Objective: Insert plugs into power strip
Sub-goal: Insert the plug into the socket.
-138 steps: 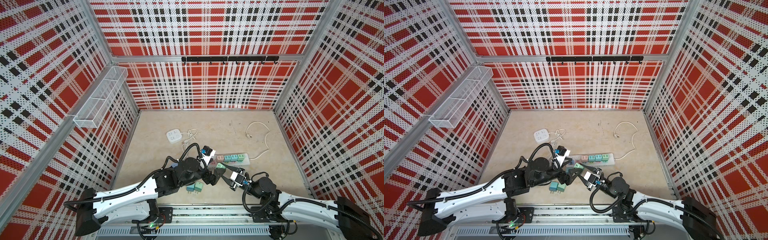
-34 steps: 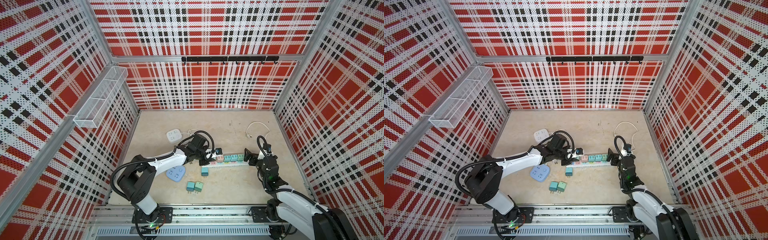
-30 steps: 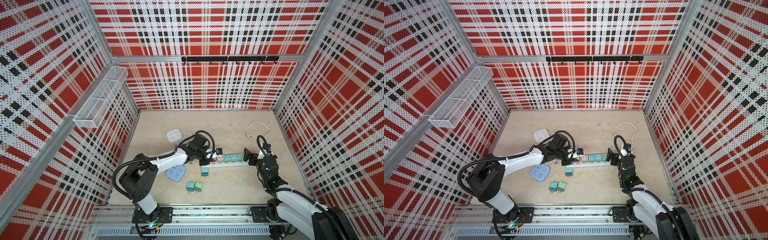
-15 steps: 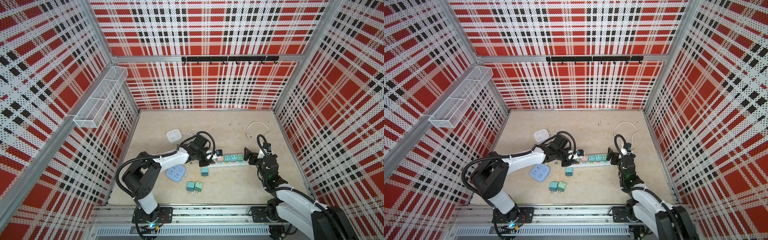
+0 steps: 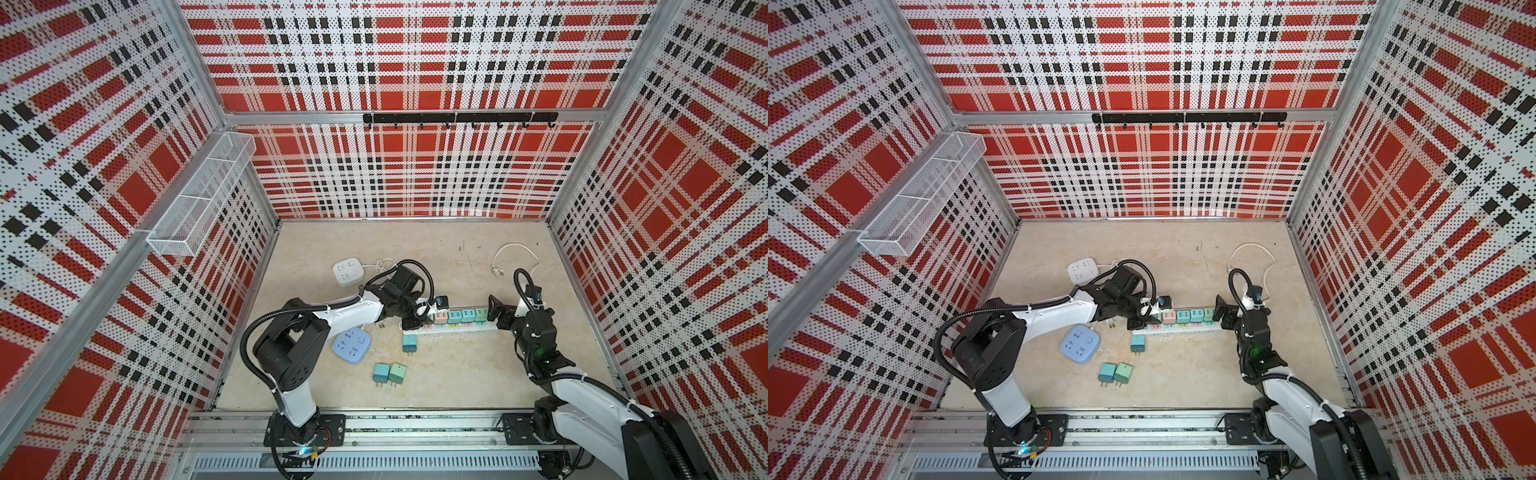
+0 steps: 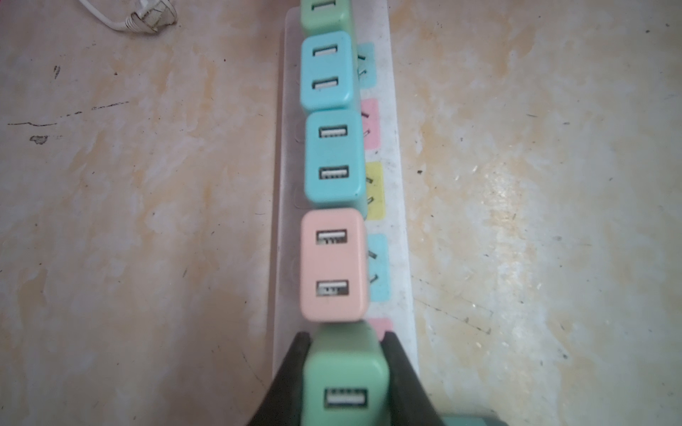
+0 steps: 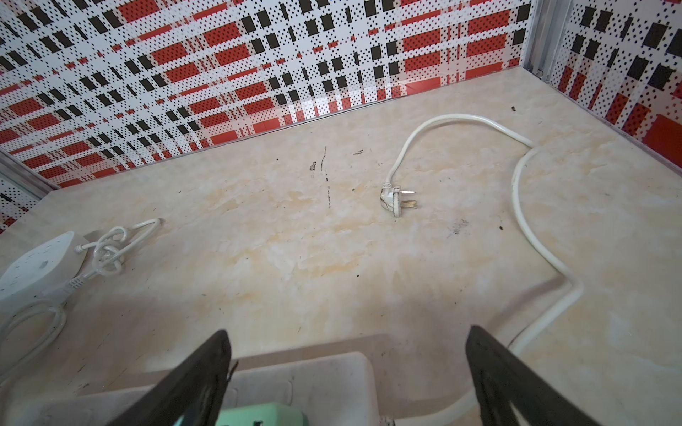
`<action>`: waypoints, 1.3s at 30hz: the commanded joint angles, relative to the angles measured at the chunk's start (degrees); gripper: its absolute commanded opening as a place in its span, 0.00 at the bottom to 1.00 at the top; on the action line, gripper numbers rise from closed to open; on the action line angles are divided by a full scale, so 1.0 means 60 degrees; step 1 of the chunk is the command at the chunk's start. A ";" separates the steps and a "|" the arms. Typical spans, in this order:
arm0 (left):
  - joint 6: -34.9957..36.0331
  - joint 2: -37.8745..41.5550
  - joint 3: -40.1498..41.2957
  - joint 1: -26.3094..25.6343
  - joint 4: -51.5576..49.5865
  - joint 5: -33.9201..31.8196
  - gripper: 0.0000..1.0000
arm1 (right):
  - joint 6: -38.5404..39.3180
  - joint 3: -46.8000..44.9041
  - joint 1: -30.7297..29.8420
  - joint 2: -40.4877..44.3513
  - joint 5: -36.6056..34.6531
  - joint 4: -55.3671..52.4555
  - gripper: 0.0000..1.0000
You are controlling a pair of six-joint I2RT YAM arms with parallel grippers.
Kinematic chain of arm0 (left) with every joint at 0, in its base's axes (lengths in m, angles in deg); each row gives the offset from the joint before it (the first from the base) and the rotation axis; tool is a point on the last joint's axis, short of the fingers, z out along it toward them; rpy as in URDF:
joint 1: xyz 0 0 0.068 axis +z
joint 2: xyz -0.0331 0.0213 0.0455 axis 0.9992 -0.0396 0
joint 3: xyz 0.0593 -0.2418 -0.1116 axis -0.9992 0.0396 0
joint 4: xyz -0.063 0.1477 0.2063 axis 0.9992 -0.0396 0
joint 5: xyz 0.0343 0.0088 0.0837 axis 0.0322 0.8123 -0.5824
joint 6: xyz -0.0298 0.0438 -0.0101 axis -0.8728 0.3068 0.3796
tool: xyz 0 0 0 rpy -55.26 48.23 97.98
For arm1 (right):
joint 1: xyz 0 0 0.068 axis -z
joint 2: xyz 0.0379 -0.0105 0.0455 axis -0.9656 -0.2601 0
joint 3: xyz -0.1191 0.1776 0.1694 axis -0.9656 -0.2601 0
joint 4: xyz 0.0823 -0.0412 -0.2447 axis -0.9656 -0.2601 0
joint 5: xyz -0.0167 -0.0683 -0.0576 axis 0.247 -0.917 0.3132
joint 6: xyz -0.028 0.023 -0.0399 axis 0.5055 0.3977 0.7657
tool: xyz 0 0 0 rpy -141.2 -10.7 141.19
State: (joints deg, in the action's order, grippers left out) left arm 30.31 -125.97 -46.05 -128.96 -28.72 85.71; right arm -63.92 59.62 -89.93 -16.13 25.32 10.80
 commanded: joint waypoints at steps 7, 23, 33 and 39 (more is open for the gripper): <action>0.0037 -0.0351 -0.0351 -0.0079 -0.0246 -0.0137 0.00 | -0.0133 0.0329 0.0063 -0.0143 0.0256 0.0214 1.00; -0.1065 -0.1010 -0.0126 -0.0057 0.0502 0.0139 0.00 | -0.0150 0.0369 0.0055 -0.0181 0.0256 0.0163 1.00; -0.1408 -0.1215 0.0134 -0.0071 0.1120 0.0171 0.00 | -0.0162 0.0370 0.0059 -0.0194 0.0263 0.0134 1.00; -0.1420 -0.0332 0.0203 -0.0181 0.1127 -0.0244 0.99 | -0.0013 0.0444 0.0058 -0.0309 0.0512 0.0141 1.00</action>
State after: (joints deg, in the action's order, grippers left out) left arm 21.72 -130.10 -46.07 -129.22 -22.95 86.17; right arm -64.59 60.52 -89.89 -17.37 27.09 10.45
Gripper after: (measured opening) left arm 0.558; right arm 0.998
